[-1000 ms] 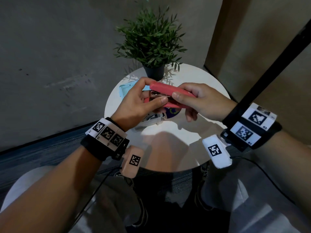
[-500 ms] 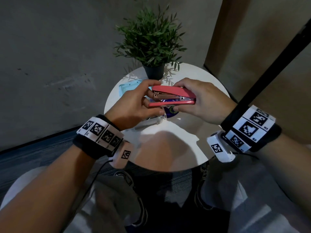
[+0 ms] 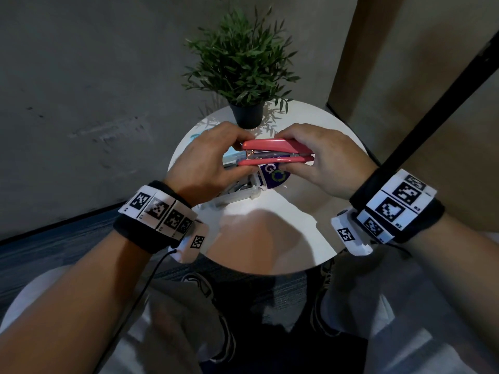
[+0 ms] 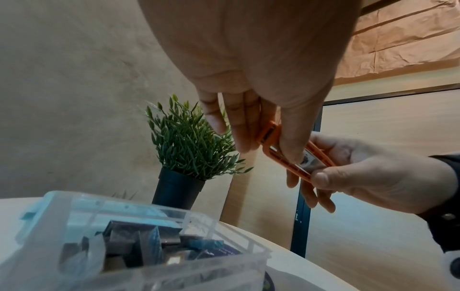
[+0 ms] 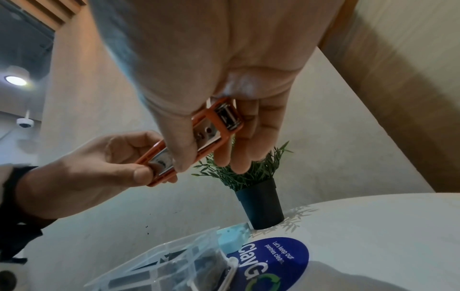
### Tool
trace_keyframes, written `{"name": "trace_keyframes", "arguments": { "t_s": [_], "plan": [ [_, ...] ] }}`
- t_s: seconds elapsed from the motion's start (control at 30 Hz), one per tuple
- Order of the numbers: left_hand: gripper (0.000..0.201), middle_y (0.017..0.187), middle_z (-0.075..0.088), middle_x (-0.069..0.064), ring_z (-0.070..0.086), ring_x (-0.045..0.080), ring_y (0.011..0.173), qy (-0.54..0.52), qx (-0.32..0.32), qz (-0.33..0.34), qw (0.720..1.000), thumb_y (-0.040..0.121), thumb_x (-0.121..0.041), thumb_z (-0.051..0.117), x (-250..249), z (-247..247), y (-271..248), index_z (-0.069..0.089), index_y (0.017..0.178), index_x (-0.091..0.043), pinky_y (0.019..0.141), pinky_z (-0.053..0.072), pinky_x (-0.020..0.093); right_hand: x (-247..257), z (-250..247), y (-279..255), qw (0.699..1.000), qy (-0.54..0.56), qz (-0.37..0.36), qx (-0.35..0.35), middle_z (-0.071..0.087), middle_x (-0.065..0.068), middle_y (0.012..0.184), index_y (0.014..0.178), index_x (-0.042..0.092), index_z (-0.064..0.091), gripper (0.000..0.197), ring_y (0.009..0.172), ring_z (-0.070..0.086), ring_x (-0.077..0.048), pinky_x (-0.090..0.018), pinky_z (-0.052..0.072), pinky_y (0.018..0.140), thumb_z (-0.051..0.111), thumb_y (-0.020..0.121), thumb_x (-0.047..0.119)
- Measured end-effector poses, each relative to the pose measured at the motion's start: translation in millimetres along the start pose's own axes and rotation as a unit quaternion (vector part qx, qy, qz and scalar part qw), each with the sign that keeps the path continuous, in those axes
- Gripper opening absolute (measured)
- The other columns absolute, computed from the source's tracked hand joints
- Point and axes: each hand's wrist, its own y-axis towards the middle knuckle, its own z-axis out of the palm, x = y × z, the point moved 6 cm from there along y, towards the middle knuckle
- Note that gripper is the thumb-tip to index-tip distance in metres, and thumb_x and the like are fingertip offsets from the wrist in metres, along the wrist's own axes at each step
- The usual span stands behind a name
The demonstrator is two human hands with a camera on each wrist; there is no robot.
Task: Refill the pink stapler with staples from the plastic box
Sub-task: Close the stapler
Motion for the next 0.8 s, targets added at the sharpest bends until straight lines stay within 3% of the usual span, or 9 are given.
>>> {"name": "trace_keyframes", "arguments": {
  "t_s": [0.13, 0.23, 0.27, 0.37, 0.43, 0.53, 0.6, 0.7, 0.8],
  "plan": [
    [0.054, 0.119, 0.061, 0.001, 0.056, 0.013, 0.103, -0.001, 0.016, 0.006, 1.0, 0.085, -0.04, 0.07, 0, 5, -1, 0.056, 0.13, -0.015, 0.089, 0.046, 0.03, -3, 4, 0, 0.999, 0.014, 0.027, 0.022, 0.065, 0.001, 0.116, 0.13, 0.023, 0.052, 0.054, 0.098, 0.061, -0.021, -0.037, 0.05, 0.083, 0.074, 0.083, 0.039],
    [0.056, 0.126, 0.062, 0.004, 0.057, 0.019, 0.113, 0.02, 0.028, 0.027, 0.999, 0.087, -0.043, 0.065, -2, 8, -1, 0.056, 0.133, -0.013, 0.096, 0.046, 0.039, -6, 9, -2, 0.99, 0.079, 0.079, 0.088, 0.061, 0.009, 0.112, 0.142, 0.027, 0.046, 0.07, 0.096, 0.059, -0.011, -0.013, 0.043, 0.078, 0.076, 0.081, 0.047],
    [0.056, 0.127, 0.062, 0.004, 0.057, 0.021, 0.115, 0.025, 0.031, 0.037, 0.999, 0.087, -0.045, 0.064, -3, 9, -1, 0.056, 0.133, -0.013, 0.097, 0.046, 0.04, -6, 12, -3, 0.984, 0.1, 0.096, 0.113, 0.062, 0.011, 0.11, 0.141, 0.028, 0.048, 0.068, 0.093, 0.06, -0.009, -0.012, 0.043, 0.076, 0.075, 0.082, 0.048],
    [0.056, 0.129, 0.062, 0.001, 0.057, 0.02, 0.117, 0.029, 0.043, 0.046, 0.998, 0.088, -0.048, 0.064, -4, 14, -2, 0.055, 0.133, -0.017, 0.096, 0.046, 0.043, -6, 19, -5, 0.96, 0.183, 0.128, 0.167, 0.07, 0.003, 0.098, 0.12, 0.025, 0.064, 0.043, 0.073, 0.062, -0.005, -0.021, 0.049, 0.067, 0.076, 0.083, 0.042],
    [0.058, 0.13, 0.061, -0.001, 0.057, 0.017, 0.117, 0.022, 0.053, 0.036, 0.998, 0.087, -0.047, 0.066, -3, 18, -2, 0.053, 0.136, -0.019, 0.096, 0.046, 0.042, -8, 21, -6, 0.946, 0.228, 0.145, 0.177, 0.071, -0.001, 0.094, 0.113, 0.019, 0.066, 0.036, 0.065, 0.062, -0.003, -0.021, 0.052, 0.063, 0.079, 0.083, 0.034],
    [0.061, 0.131, 0.06, -0.001, 0.055, 0.014, 0.113, 0.004, 0.052, 0.025, 0.998, 0.085, -0.039, 0.071, -3, 20, -1, 0.052, 0.139, -0.019, 0.095, 0.045, 0.032, -11, 24, -7, 0.935, 0.257, 0.164, 0.179, 0.073, -0.003, 0.091, 0.109, 0.013, 0.066, 0.034, 0.066, 0.066, -0.012, -0.024, 0.053, 0.063, 0.08, 0.082, 0.028],
    [0.062, 0.132, 0.06, -0.001, 0.056, 0.014, 0.114, 0.008, 0.055, 0.028, 0.998, 0.085, -0.039, 0.071, -3, 22, -2, 0.05, 0.14, -0.019, 0.096, 0.045, 0.032, -12, 26, -8, 0.933, 0.258, 0.17, 0.185, 0.074, -0.007, 0.092, 0.108, 0.012, 0.065, 0.035, 0.066, 0.067, -0.016, -0.028, 0.053, 0.063, 0.081, 0.081, 0.027],
    [0.078, 0.143, 0.051, -0.001, 0.05, 0.015, 0.125, 0.001, 0.073, -0.013, 0.997, 0.081, -0.048, 0.072, 6, 26, -2, 0.04, 0.147, -0.022, 0.104, 0.043, 0.036, -15, 26, -7, 0.934, 0.251, 0.177, 0.182, 0.074, -0.011, 0.093, 0.104, 0.011, 0.062, 0.034, 0.066, 0.067, -0.019, -0.035, 0.055, 0.064, 0.082, 0.08, 0.027],
    [0.099, 0.156, 0.035, -0.002, 0.035, 0.015, 0.14, 0.025, 0.119, -0.083, 0.989, 0.074, -0.063, 0.07, 26, 32, -6, 0.023, 0.154, -0.028, 0.112, 0.031, 0.034, -25, 26, -6, 0.945, 0.211, 0.193, 0.161, 0.074, -0.009, 0.087, 0.098, 0.013, 0.06, 0.035, 0.061, 0.066, -0.02, -0.043, 0.055, 0.064, 0.083, 0.078, 0.032]
  ]
}}
